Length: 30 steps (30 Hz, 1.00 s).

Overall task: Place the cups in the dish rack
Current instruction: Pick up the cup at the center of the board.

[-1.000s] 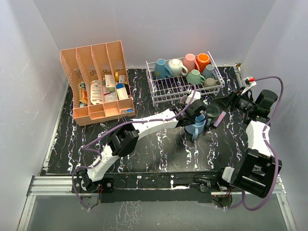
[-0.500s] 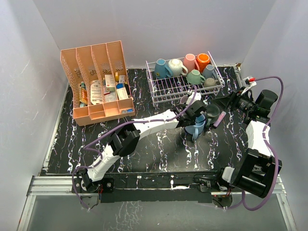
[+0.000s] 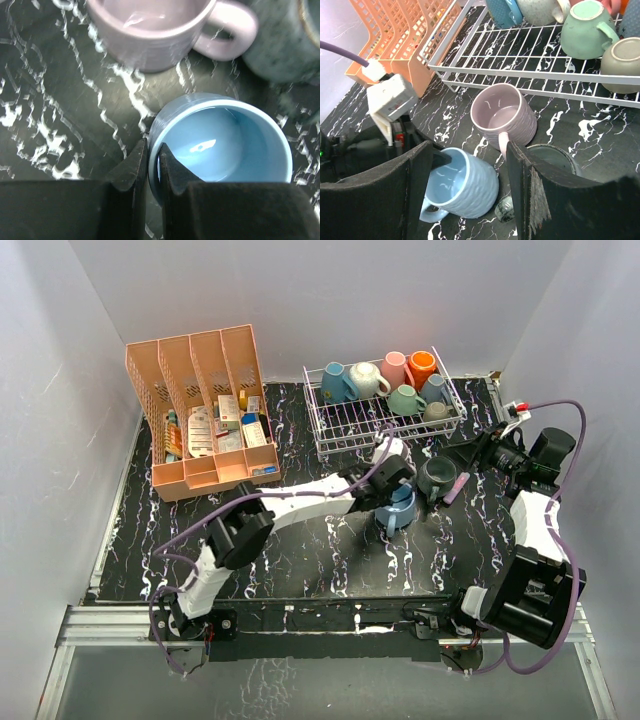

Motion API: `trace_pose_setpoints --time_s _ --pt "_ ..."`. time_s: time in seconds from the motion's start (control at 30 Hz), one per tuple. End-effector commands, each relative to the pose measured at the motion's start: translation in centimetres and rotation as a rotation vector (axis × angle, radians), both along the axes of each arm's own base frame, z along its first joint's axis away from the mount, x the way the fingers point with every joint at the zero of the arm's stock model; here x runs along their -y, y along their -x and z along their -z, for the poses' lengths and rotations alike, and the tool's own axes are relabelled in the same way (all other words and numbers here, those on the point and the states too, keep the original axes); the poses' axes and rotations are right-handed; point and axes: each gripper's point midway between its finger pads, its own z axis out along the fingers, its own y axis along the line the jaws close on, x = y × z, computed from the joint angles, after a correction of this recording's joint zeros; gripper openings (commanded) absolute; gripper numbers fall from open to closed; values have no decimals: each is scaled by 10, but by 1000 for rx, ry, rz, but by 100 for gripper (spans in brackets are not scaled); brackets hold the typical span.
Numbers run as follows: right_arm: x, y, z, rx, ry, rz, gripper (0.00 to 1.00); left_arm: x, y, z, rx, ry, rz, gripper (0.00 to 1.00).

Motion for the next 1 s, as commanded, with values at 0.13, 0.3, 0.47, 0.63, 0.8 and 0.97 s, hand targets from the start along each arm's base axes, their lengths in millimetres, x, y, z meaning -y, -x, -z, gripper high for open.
trace_pose_setpoints --time_s 0.13,0.3,0.47,0.63,0.8,0.97 --pt "-9 7 -6 57 -22 -83 67 -38 11 -87 28 418 -47 0" --pt "-13 11 -5 55 -44 -116 67 -77 23 -108 62 621 -43 0" --pt "-16 14 -4 49 -62 -136 67 -114 31 -122 87 771 -45 0" --pt "-20 17 0 49 -91 -148 70 -138 51 -159 207 961 62 0" --pt "-28 21 3 49 -124 -163 70 -164 64 -177 310 1141 110 0" --pt "-41 27 6 55 -137 -201 70 -185 71 -194 392 1288 112 0"
